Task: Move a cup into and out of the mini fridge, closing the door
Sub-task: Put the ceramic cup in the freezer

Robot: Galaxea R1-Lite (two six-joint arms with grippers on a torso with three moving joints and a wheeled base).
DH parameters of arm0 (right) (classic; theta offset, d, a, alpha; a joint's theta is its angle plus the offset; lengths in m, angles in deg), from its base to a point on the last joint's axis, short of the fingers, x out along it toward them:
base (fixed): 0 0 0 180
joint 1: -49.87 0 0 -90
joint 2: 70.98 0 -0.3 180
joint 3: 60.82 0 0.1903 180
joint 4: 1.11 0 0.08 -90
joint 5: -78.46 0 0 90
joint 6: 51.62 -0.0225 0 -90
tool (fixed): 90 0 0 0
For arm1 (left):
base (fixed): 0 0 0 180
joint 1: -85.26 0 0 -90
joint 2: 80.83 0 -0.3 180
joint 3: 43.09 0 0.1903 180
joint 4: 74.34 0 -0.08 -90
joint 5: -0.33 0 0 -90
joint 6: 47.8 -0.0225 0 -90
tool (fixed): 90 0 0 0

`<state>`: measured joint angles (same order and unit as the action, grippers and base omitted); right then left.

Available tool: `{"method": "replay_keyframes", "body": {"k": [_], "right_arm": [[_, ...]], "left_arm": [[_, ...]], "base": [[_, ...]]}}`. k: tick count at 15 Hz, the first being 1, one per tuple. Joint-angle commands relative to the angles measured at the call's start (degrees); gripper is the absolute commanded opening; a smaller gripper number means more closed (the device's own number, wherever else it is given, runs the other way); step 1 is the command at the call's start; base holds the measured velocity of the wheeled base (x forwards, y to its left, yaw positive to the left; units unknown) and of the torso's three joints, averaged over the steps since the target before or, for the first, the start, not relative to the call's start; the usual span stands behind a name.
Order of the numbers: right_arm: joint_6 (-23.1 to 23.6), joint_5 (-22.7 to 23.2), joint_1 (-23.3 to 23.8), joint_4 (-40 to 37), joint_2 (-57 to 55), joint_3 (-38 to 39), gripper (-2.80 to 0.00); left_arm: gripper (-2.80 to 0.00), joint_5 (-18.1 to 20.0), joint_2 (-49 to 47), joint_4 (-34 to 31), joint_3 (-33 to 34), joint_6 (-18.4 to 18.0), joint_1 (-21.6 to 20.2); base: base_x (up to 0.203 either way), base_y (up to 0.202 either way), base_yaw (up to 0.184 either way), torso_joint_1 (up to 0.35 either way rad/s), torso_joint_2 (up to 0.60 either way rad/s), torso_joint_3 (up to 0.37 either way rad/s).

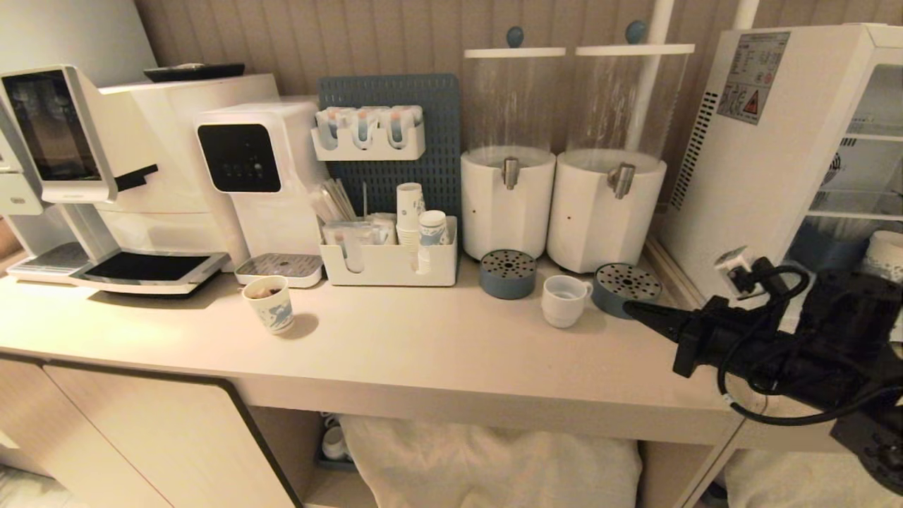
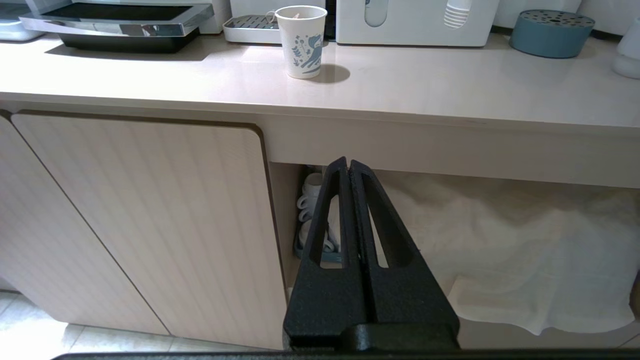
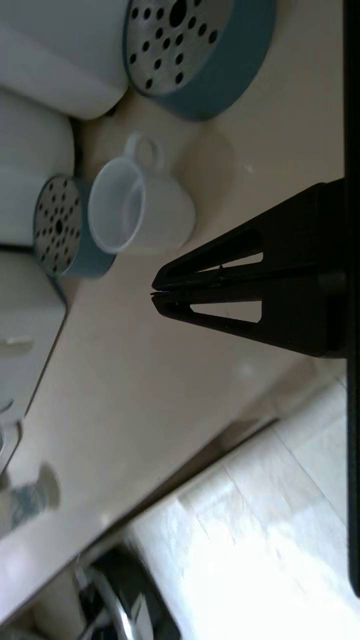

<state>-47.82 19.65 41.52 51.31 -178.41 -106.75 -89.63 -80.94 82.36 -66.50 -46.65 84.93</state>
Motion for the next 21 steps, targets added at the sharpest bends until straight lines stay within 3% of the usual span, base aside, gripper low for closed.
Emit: {"method": "replay_keyframes", "body": {"k": [1,4,13,14,15,21], "right_arm": [[0.7,-0.4,0.6,9.5,-12.5,2.1,-2.8],[4.7,-1.3,1.1,11.9,-16.0,4.7,-2.8],[4.6,-4.2,1.1,11.9,-16.1,6.7,-2.8],[4.9,-4.5,1.1,11.9,-16.4,6.7,-1.99],[4.3,-4.6,1.1,11.9,-16.1,6.1,0.0],[2.3,-6.4,-0.6,11.9,-19.1,0.8,0.0]], "left_arm": [[-2.8,0.0,0.0,0.1,0.0,0.1,0.0],[-2.8,0.0,0.0,0.1,0.0,-0.5,0.0],[-2.8,0.0,0.0,0.1,0.0,-0.5,0.0],[-2.8,0.0,0.0,0.1,0.0,-0.5,0.0],[-2.8,0.0,0.0,0.1,0.0,-0.5,0.0],[-2.8,0.0,0.0,0.1,0.0,-0.7,0.0]], "base": [[0.0,0.0,0.0,0.0,0.0,0.0],[0.0,0.0,0.0,0.0,0.0,0.0],[0.0,0.0,0.0,0.0,0.0,0.0],[0.0,0.0,0.0,0.0,0.0,0.0],[0.0,0.0,0.0,0.0,0.0,0.0],[0.0,0.0,0.0,0.0,0.0,0.0]]}}
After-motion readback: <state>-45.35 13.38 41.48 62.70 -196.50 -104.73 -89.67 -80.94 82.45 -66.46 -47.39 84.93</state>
